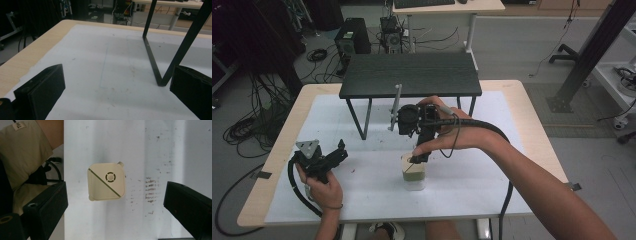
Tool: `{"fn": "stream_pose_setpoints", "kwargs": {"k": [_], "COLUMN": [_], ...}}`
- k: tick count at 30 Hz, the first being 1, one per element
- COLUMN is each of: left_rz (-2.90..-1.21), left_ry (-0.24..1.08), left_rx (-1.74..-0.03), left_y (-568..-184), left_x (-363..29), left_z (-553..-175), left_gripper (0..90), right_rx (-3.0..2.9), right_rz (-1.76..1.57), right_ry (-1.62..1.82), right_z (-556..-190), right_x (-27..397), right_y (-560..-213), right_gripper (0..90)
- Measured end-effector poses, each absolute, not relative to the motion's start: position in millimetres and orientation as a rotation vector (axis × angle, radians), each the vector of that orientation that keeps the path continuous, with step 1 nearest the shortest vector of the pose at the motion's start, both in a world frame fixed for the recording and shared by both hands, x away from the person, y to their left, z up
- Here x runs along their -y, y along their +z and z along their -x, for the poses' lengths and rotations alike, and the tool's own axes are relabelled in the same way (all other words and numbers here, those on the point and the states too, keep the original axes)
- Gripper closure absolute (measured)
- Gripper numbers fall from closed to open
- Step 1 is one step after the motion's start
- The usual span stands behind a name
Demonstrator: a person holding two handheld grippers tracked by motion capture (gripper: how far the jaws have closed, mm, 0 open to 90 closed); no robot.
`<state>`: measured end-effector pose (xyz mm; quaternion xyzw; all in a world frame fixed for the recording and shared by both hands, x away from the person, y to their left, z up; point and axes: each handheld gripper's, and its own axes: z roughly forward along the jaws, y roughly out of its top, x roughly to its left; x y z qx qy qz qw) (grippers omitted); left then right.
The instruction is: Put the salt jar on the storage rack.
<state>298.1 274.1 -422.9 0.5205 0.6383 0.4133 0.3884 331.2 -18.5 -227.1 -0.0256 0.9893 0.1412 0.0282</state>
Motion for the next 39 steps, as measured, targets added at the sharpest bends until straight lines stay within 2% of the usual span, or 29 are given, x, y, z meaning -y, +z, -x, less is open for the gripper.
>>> {"fn": "stream_pose_setpoints", "kwargs": {"k": [28, 39], "left_rz": [-1.327, -1.314], "left_ry": [1.05, 1.045], "left_rx": [-1.623, -1.627], "left_y": [-423.1, -423.3], "left_x": [-274.0, -275.4], "left_z": [-298.1, -298.2], "left_gripper": [0.2, 0.2], "right_rx": [-3.039, -3.052], "right_rz": [0.096, 0.105], "right_ry": [0.43, 0.406], "right_z": [-331.1, -335.0], "right_x": [14.0, 9.9], "right_y": [-225.3, -239.1], "right_gripper": [5.5, 5.3]}}
